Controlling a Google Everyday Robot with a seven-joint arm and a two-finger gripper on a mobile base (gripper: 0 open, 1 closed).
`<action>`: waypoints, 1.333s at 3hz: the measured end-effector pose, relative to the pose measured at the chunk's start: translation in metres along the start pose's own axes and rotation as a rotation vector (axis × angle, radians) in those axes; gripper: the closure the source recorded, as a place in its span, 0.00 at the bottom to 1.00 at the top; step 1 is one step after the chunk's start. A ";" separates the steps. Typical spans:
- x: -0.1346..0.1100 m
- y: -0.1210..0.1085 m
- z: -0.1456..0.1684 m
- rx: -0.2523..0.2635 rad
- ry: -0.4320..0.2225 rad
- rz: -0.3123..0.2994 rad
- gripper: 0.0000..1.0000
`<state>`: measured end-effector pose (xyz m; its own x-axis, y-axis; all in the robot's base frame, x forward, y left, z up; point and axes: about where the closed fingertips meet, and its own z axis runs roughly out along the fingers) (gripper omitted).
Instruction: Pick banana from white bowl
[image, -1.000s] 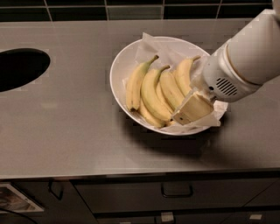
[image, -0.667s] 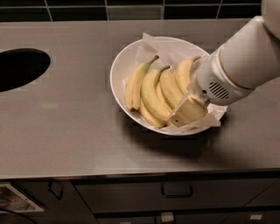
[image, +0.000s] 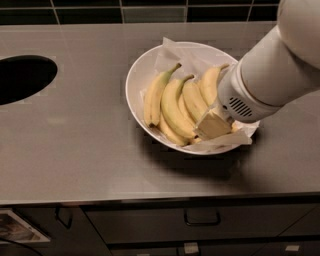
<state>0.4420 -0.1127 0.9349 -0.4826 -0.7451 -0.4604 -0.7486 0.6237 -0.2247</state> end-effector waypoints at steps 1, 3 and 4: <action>0.003 -0.003 0.000 0.045 0.019 0.017 0.46; 0.011 -0.002 0.007 0.061 0.041 0.037 0.47; 0.014 -0.003 0.011 0.056 0.049 0.041 0.50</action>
Offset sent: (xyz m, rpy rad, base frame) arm -0.0002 -0.0144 -0.0170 -0.0513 -0.0053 -0.0891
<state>0.4421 -0.1227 0.9197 -0.5350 -0.7287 -0.4276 -0.7018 0.6650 -0.2553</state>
